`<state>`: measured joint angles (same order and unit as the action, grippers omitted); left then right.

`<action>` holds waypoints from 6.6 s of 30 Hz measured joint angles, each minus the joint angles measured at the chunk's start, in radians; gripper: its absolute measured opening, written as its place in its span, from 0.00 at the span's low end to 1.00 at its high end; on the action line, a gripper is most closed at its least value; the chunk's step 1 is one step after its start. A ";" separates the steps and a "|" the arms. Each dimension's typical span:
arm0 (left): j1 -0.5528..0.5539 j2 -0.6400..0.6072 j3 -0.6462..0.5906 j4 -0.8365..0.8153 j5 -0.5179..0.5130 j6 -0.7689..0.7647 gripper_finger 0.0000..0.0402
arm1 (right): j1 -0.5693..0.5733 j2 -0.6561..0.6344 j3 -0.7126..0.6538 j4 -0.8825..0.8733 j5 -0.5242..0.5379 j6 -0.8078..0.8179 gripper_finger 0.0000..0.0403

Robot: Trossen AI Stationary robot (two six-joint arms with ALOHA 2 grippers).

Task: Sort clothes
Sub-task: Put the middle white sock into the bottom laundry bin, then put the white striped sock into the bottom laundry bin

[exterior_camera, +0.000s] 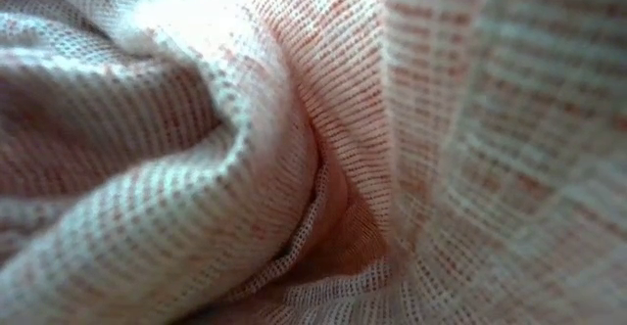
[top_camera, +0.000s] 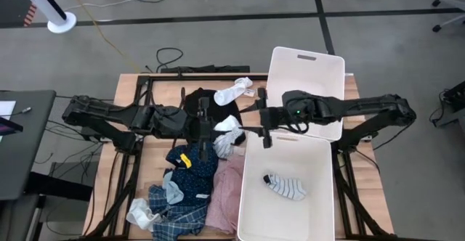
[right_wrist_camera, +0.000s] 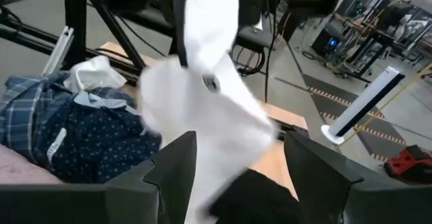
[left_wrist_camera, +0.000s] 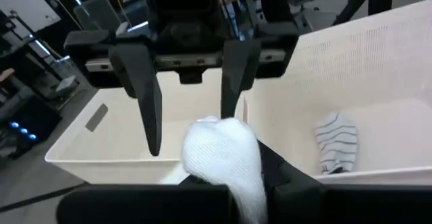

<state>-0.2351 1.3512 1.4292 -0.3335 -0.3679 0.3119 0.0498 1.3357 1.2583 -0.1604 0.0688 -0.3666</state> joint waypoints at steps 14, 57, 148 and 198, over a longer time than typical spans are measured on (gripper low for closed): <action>0.000 0.001 0.000 0.020 0.053 0.020 0.01 | 0.000 0.032 -0.001 -0.009 -0.195 0.019 0.59; 0.006 0.041 -0.002 -0.012 0.104 -0.008 0.05 | 0.024 0.027 -0.001 -0.046 -0.153 -0.053 0.00; 0.524 0.240 -0.478 0.135 0.637 0.044 0.57 | 0.428 0.154 -0.279 -0.688 -0.174 0.623 0.00; 0.349 0.422 -0.227 -0.132 0.667 0.251 0.01 | 0.380 -0.062 -0.248 -0.582 -0.174 0.718 0.56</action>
<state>0.1134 1.7733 1.2021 -0.4652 0.2994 0.5632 0.4294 1.2742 1.0100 -0.7421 -0.1051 0.3518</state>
